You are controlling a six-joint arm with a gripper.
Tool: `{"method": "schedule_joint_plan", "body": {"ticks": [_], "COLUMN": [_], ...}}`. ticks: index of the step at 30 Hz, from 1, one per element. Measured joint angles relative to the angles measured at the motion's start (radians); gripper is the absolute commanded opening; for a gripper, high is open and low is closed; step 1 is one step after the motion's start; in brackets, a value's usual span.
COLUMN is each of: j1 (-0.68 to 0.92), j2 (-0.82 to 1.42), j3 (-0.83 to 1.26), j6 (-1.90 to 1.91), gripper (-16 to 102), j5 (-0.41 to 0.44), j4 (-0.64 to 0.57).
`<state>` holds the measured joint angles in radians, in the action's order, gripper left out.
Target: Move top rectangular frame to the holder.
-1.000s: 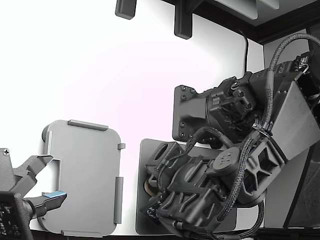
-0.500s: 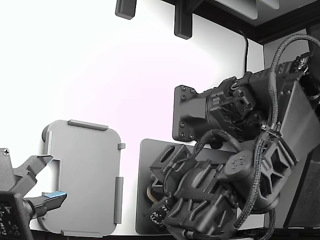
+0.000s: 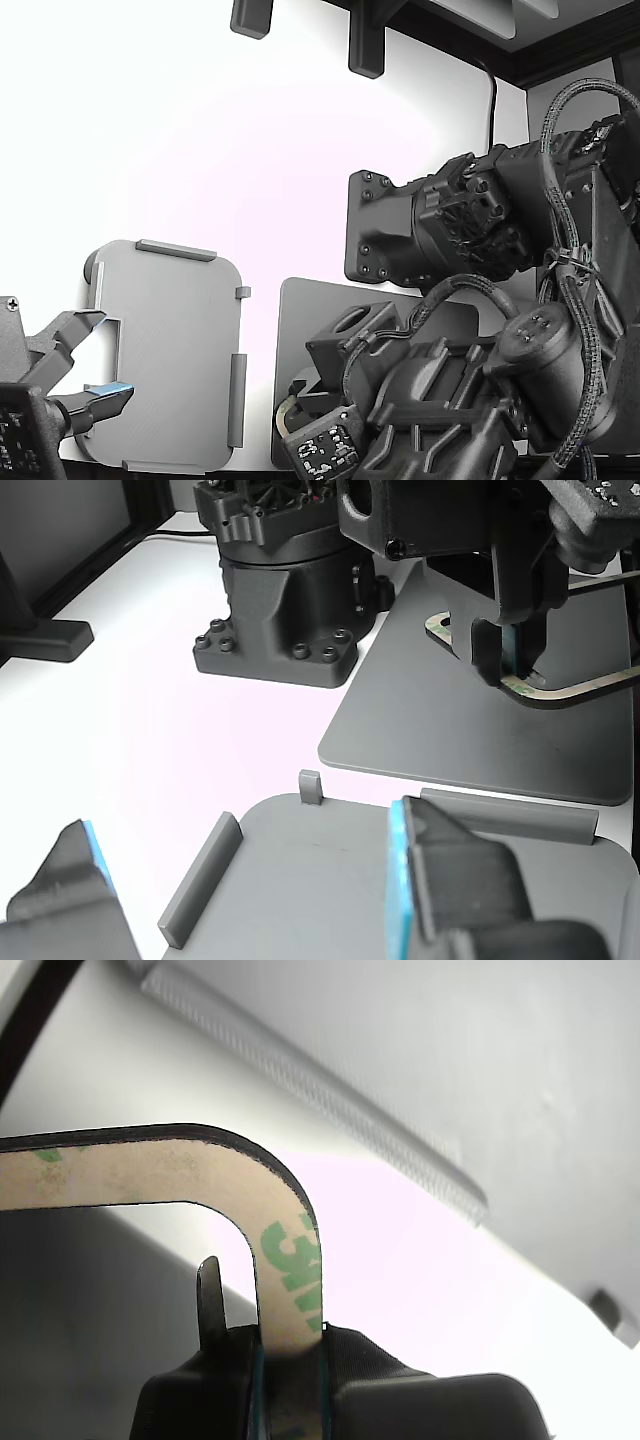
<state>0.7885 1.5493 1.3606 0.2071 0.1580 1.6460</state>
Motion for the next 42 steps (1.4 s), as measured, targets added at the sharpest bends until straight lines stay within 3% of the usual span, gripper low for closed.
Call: {"method": "schedule_joint_plan", "body": {"ticks": [9,16,23,42], "j1": [-0.152,-0.261,-0.337,-0.488], "j2": [-0.104,-0.156,-0.193,-0.334], "j3": [-0.179,-0.253,-0.316,-0.422], "j6": [-0.017,0.048,0.092,0.138], "gripper": [-11,-11,-11,-10], "j5": [-0.009,0.066,0.067,-0.002], "j4": [0.000,0.000,0.000,0.000]}}
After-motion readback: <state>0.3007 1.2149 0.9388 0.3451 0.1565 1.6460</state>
